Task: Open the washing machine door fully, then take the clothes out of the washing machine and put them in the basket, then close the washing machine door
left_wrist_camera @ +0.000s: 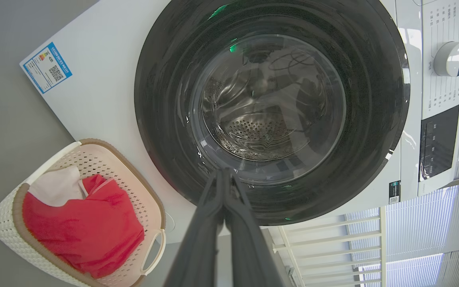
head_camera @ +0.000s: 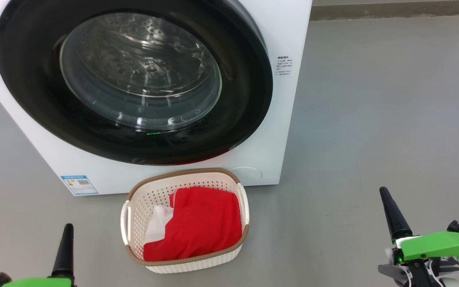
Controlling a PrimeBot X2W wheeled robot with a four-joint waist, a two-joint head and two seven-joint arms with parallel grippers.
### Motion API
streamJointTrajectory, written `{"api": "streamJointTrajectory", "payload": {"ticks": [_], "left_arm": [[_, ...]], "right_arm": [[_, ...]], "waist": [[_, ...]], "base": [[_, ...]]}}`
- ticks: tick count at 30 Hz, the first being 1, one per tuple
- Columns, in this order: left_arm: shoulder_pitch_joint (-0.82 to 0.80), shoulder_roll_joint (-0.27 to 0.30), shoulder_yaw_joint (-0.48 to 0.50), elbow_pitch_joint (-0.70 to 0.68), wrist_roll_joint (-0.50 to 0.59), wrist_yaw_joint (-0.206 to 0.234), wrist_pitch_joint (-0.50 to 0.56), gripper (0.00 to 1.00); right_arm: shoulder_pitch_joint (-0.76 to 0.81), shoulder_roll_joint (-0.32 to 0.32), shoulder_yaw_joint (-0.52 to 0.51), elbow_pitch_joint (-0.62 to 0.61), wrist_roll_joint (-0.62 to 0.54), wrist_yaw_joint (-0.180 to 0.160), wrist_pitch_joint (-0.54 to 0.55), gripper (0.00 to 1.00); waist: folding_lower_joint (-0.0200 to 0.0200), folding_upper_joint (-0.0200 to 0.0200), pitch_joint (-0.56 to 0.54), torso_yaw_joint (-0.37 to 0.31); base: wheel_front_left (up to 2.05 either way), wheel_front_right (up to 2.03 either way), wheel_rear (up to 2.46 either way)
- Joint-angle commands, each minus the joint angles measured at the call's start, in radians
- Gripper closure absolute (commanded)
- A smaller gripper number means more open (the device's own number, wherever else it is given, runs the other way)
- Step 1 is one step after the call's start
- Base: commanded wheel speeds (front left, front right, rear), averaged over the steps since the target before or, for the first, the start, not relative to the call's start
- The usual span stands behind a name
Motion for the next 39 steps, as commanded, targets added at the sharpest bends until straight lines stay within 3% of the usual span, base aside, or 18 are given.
{"api": "streamJointTrajectory", "payload": {"ticks": [1,27,39], "left_arm": [[-0.045,0.012,0.034,-0.016,-0.031,-0.009,0.011,1.00],[-0.062,-0.012,0.065,0.014,-0.263,-0.012,0.084,1.00],[-0.063,-0.012,0.066,0.014,-0.264,-0.012,0.085,1.00]], "right_arm": [[0.000,0.001,0.002,-0.032,0.035,-0.001,0.011,1.00],[0.033,0.032,-0.066,-0.043,0.275,-0.001,0.087,1.00],[0.033,0.035,-0.070,-0.043,0.273,-0.001,0.090,1.00]], "waist": [[-0.0001,0.0000,-0.002,0.000],[-0.0001,0.0000,-0.023,-0.004],[-0.0001,0.0000,-0.023,-0.004]], "base": [[0.00,0.00,0.00],[0.00,0.00,0.00],[0.00,0.00,0.00]]}}
